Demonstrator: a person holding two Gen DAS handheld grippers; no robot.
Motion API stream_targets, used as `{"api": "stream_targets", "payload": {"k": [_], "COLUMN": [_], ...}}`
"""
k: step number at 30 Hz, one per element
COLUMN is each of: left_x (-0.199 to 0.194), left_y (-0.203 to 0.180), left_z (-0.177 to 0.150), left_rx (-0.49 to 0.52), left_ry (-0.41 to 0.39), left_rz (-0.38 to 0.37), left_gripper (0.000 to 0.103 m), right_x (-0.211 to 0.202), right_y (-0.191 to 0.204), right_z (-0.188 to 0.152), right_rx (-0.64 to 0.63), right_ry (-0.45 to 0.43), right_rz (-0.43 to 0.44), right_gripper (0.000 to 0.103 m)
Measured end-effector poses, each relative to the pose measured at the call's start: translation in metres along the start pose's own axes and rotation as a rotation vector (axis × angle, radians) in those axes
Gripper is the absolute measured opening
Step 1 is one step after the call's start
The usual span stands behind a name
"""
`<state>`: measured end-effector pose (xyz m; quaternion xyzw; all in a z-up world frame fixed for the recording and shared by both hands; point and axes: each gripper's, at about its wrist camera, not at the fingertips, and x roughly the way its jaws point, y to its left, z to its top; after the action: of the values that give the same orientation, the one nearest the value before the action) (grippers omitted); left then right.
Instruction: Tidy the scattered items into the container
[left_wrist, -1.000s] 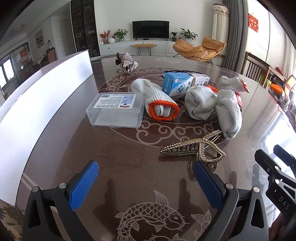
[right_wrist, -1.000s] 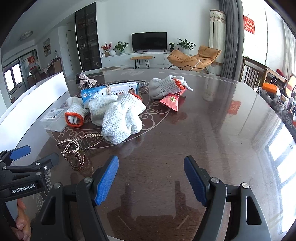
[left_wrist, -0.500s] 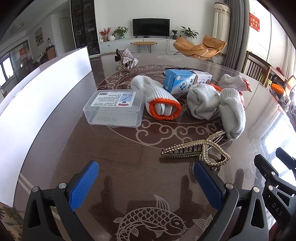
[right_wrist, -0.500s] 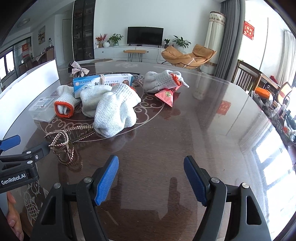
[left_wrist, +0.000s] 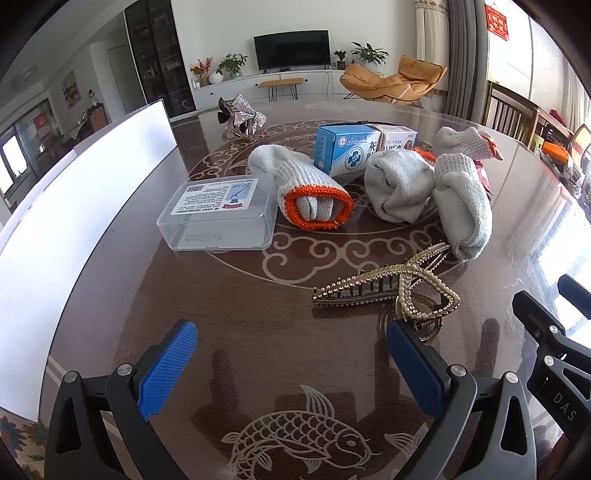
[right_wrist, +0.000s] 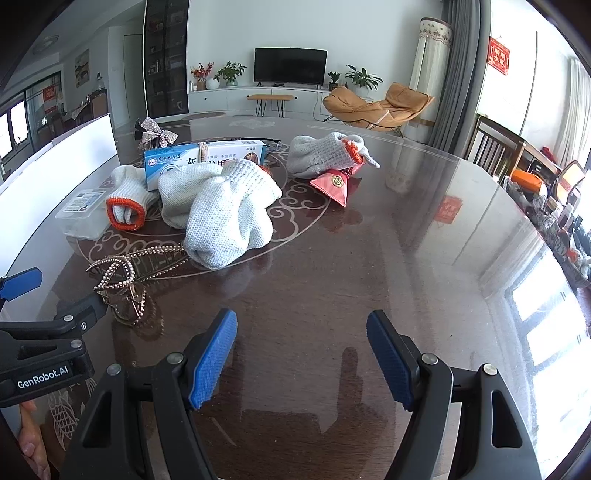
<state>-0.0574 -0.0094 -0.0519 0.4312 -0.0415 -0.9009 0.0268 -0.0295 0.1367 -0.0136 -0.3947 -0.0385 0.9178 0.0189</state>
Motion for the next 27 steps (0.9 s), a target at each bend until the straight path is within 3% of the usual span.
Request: {"api": "stream_targets", "payload": {"k": [27], "left_x": [0.0017], "left_y": [-0.0084], "left_z": [-0.0018], "left_rx": [0.039], "left_ry": [0.011], "left_rz": [0.029], "left_gripper": [0.103], "right_x": [0.0021], "right_y": [-0.0038], "right_z": [-0.0005], "right_rx": [0.009], "right_ry": [0.013], "right_rz": [0.002], "right_gripper": [0.074]}}
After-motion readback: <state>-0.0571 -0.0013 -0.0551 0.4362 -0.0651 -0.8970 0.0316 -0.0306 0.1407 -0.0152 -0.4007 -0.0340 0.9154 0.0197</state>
